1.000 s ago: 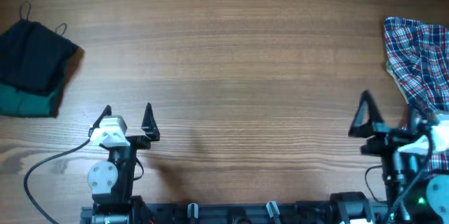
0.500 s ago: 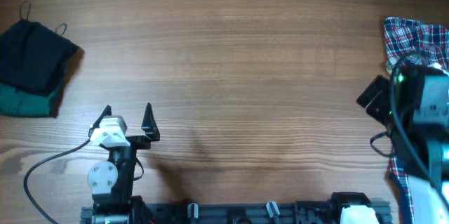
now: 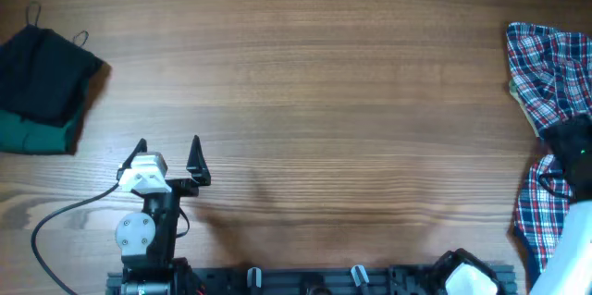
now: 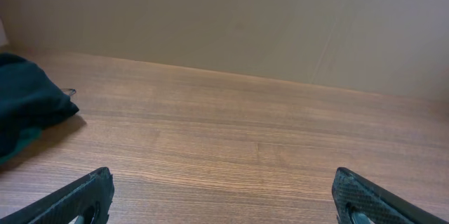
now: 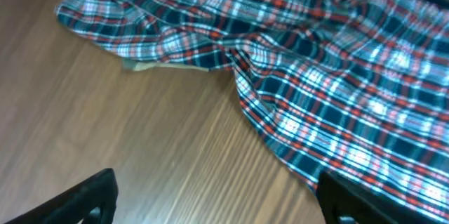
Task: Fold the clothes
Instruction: 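Reach the right gripper to the plaid shirt and grasp it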
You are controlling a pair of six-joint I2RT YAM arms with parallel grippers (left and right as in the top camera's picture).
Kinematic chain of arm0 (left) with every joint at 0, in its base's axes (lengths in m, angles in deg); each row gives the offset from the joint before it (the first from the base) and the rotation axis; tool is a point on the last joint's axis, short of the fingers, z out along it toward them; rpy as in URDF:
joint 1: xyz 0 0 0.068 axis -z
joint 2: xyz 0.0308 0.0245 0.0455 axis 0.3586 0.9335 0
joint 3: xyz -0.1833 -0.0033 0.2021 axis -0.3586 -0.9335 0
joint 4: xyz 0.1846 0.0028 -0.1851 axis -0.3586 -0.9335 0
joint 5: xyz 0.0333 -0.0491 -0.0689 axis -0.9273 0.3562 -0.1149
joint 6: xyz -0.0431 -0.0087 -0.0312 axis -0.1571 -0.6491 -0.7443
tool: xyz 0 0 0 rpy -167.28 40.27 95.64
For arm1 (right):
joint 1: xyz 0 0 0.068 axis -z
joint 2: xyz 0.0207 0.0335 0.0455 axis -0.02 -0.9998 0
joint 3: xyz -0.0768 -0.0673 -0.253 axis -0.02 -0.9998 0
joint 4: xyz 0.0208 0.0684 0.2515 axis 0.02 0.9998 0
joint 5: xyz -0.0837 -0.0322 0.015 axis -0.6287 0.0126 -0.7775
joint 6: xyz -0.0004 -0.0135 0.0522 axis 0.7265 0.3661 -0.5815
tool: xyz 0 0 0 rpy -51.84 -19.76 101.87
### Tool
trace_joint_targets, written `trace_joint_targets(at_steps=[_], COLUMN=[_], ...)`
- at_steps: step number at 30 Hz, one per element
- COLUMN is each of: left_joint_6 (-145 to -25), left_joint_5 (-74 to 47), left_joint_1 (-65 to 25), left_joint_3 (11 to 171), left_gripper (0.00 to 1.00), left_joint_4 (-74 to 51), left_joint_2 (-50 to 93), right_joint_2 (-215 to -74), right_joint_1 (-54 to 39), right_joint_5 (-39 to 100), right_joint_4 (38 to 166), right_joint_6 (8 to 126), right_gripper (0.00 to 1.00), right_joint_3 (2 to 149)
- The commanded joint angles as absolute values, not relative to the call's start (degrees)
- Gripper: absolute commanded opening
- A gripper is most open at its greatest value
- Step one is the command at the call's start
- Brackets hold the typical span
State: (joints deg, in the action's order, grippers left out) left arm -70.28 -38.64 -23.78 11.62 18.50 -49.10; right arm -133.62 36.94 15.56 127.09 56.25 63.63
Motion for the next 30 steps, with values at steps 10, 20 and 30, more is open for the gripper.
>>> trace_joint_targets(at_steps=[10,20,30], left_joint_6=[-69.14,-69.14,-69.14], left_joint_5=[-38.99,-38.99,-38.99], left_joint_1=[-24.13,-24.13,-24.13], left_joint_3=[11.36,11.36,11.36], left_gripper=[1.0,1.0,1.0], left_joint_4=[18.13,18.13,18.13], left_joint_2=[-49.34,-49.34,-49.34], right_joint_2=[-147.35,-158.27,-163.26], right_joint_1=[41.48,41.53,41.51], right_joint_5=[9.01,3.72,8.68], right_joint_4=[104.71,94.42,93.04], right_joint_6=[49.21,49.63,52.65], right_gripper=[0.92,0.95,0.86], right_joint_3=[37.92,37.9,37.88])
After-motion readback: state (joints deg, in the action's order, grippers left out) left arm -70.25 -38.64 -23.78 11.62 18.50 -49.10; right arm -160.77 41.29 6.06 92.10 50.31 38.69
